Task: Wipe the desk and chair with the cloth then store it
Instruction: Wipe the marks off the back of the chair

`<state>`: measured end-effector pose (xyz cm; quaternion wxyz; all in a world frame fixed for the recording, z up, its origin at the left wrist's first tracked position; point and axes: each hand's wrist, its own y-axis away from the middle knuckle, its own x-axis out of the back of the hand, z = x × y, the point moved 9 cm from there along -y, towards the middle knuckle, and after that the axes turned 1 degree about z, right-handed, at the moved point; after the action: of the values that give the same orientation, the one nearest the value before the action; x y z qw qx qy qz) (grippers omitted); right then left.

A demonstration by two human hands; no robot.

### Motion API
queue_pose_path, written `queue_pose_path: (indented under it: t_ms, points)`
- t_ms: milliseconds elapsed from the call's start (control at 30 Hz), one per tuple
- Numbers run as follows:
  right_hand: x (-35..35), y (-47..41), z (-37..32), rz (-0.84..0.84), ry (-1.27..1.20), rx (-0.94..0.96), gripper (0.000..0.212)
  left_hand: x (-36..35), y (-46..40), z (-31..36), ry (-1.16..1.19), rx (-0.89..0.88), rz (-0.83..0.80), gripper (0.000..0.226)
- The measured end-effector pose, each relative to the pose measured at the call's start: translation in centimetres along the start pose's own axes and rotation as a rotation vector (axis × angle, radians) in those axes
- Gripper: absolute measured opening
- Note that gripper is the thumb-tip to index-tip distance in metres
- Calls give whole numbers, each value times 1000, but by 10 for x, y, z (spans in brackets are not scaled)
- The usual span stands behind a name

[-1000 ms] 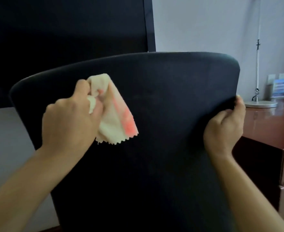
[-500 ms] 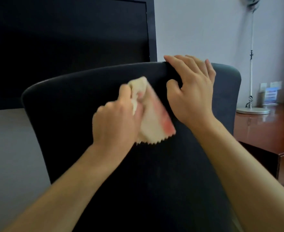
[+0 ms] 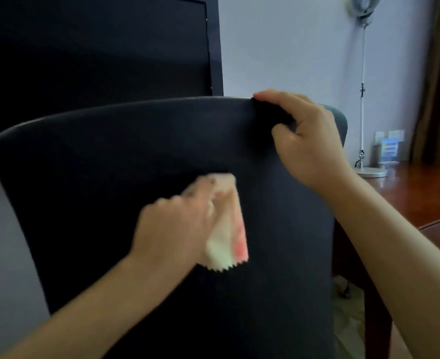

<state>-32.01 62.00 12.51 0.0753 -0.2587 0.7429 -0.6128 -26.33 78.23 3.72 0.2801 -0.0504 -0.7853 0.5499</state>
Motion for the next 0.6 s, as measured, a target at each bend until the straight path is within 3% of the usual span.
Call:
queue_pose_path:
  t_ms: [67,167,333,467,500,600]
  points:
    - [-5,-1,2,59,-25,-16,59,37,-17,-40,-40,30,168,31]
    - [-7,-1,3,134,-62,-62,57,54,-31,-65,35,131,205,26]
    - [-8,-1,0,126,-84,-59,58,-11,23,-29,62,125,-98,29]
    - [-9,-2,-5,123,-82,-52,58,-23,52,-40,225,181,-107,23]
    - [-11,-1,-9,118,-78,-35,59,-15,46,-47,215,222,-97,28]
    - [-12,3,-18,151,-58,-2,58,32,2,-58,230,294,139,37]
